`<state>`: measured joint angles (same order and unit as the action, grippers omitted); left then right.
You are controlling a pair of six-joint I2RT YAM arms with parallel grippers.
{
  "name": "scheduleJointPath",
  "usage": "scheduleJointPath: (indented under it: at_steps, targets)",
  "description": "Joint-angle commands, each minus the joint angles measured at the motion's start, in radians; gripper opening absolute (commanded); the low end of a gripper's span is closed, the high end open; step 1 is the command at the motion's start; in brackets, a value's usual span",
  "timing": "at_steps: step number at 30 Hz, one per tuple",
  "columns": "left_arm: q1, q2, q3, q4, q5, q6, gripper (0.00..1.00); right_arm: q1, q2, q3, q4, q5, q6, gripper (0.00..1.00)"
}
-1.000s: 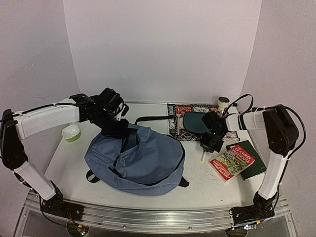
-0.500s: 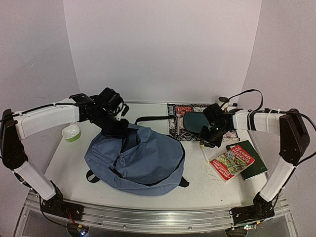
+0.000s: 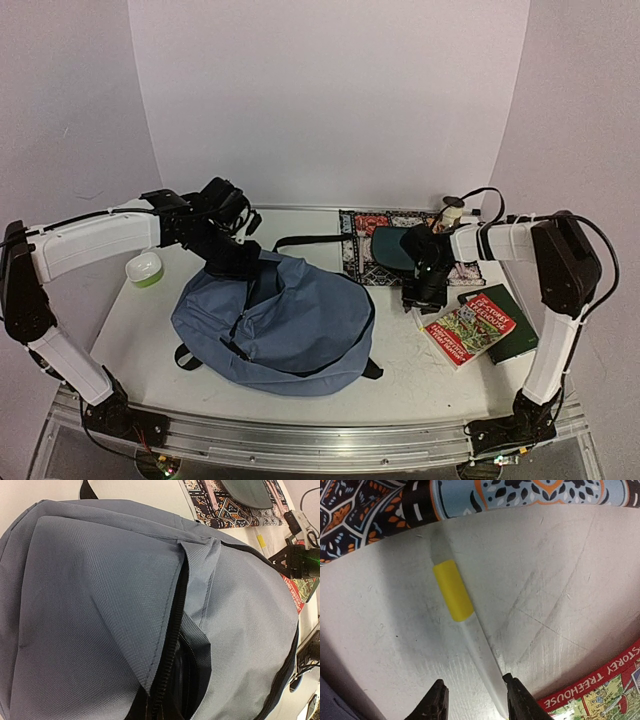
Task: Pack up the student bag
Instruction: Pick up the pen from the center of the board.
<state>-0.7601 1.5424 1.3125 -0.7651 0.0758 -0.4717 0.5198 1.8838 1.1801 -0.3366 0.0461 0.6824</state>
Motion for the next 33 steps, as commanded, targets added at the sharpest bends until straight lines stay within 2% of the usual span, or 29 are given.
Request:
scheduleJointPath:
  at_steps: [1,6,13,15,18,20,33]
  targets:
    - [0.002,-0.060,0.008,0.064,-0.004,0.001,0.00,0.004,0.056,0.071,-0.103,0.028,-0.064,0.42]
    - [0.001,-0.072,-0.002,0.064,-0.004,-0.003,0.00,0.004,0.119,0.120,-0.131,0.032,-0.090,0.39]
    - [0.001,-0.084,-0.011,0.064,-0.003,-0.012,0.00,0.023,0.185,0.180,-0.166,0.028,-0.116,0.29]
    - [0.001,-0.084,-0.013,0.064,-0.001,-0.014,0.00,0.034,0.198,0.198,-0.177,0.033,-0.119,0.22]
    - [0.001,-0.088,-0.014,0.064,0.006,-0.017,0.00,0.044,0.188,0.205,-0.177,0.028,-0.121,0.05]
    - [0.002,-0.090,-0.015,0.064,0.009,-0.019,0.00,0.046,0.170,0.204,-0.174,0.024,-0.119,0.00]
    - [0.002,-0.063,-0.016,0.064,0.028,-0.014,0.00,0.057,-0.045,0.135,-0.085,-0.097,-0.067,0.00]
